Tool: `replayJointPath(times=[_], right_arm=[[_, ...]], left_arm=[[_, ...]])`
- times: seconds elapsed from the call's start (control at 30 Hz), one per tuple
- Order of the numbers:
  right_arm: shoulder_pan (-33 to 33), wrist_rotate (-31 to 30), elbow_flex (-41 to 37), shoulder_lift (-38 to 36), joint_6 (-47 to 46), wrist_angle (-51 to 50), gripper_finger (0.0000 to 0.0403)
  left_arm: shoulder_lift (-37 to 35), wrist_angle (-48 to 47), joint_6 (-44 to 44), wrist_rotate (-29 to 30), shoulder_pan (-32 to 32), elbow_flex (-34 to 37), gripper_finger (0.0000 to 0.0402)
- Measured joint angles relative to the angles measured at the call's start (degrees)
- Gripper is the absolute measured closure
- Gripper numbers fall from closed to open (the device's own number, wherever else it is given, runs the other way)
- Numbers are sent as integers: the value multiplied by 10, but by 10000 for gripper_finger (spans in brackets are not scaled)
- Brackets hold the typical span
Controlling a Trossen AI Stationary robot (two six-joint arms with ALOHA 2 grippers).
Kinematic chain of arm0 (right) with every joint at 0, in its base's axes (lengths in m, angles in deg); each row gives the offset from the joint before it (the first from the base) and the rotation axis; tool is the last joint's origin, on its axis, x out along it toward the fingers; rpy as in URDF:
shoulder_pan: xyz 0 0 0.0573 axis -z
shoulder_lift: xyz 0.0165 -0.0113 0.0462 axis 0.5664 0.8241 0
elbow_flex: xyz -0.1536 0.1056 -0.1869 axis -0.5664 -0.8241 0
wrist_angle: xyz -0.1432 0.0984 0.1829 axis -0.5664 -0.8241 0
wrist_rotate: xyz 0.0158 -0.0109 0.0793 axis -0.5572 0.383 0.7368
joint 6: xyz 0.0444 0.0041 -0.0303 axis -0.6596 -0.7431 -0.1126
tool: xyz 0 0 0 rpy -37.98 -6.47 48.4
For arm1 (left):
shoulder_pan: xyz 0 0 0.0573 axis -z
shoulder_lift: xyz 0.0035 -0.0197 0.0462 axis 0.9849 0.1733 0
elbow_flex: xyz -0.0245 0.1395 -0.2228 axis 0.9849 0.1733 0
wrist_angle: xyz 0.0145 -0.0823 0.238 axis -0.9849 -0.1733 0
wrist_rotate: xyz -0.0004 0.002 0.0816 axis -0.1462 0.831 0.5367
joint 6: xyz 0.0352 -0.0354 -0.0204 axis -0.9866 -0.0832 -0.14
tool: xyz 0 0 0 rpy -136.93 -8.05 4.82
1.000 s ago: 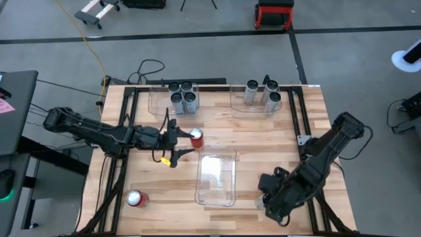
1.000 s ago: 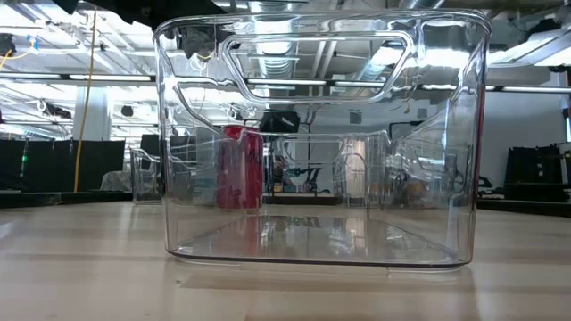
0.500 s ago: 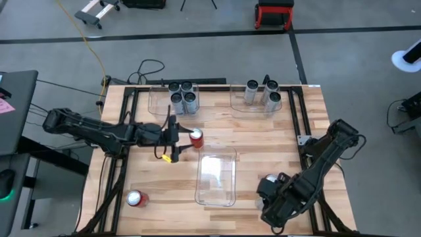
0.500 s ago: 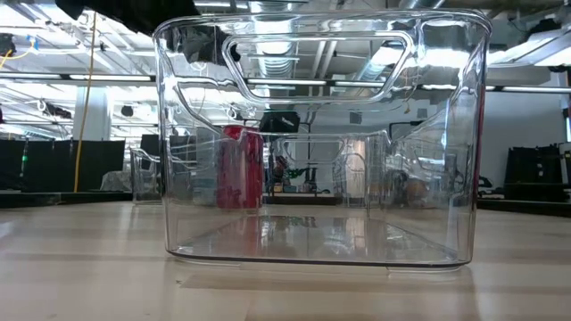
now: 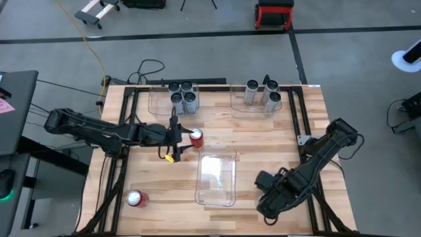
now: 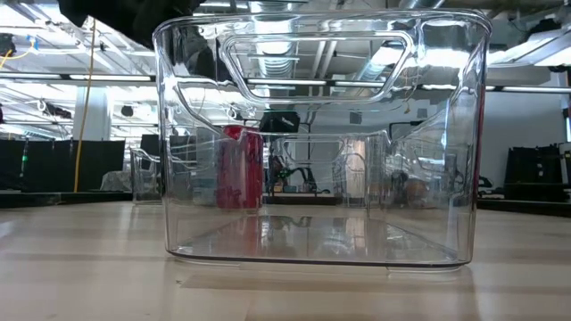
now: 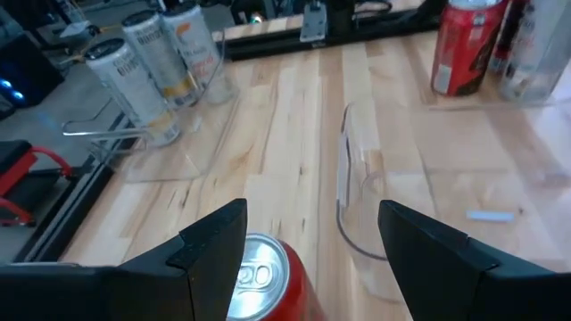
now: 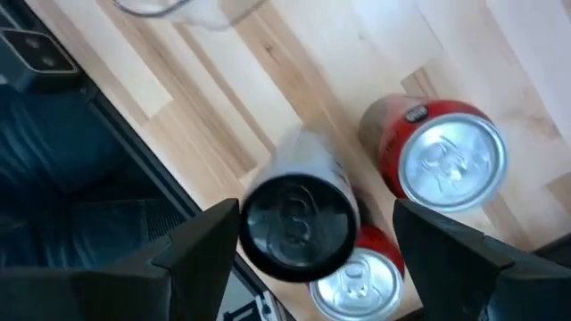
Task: Sort soda cans
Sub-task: Put the white-yellow soda can into the top right transparent bin
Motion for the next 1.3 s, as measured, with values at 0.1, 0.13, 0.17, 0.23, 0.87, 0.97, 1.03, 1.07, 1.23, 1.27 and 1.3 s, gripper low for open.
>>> replayJointPath(times=[0.1,0.13,0.17,0.23,0.87,0.97,1.03,1.07,1.23,1.27,1.3], right_arm=[[-1,3,0,3,47,8,86],[-1,2,0,4,55,3,86],[-1,2,0,7,56,-5,86],[-1,0,0,10,41,-28,86],[4,4,0,11,29,-13,7],[4,4,0,11,28,-25,12],[3,4,0,11,28,-23,15],[2,4,0,11,28,-21,15],[-11,5,0,11,35,13,5],[-15,5,0,11,35,18,4],[-18,5,0,11,34,22,4]], left_arm=[[15,2,-4,0,-9,0,153],[19,2,-1,0,-13,0,153],[22,0,3,0,-17,0,153],[31,3,9,0,-25,0,153],[75,27,36,0,-44,0,153],[75,27,41,0,-44,0,153],[75,25,45,0,-44,0,153],[75,25,47,0,-44,0,153],[75,17,50,0,-44,0,153],[75,15,52,0,-44,0,153],[75,15,53,0,-44,0,153]])
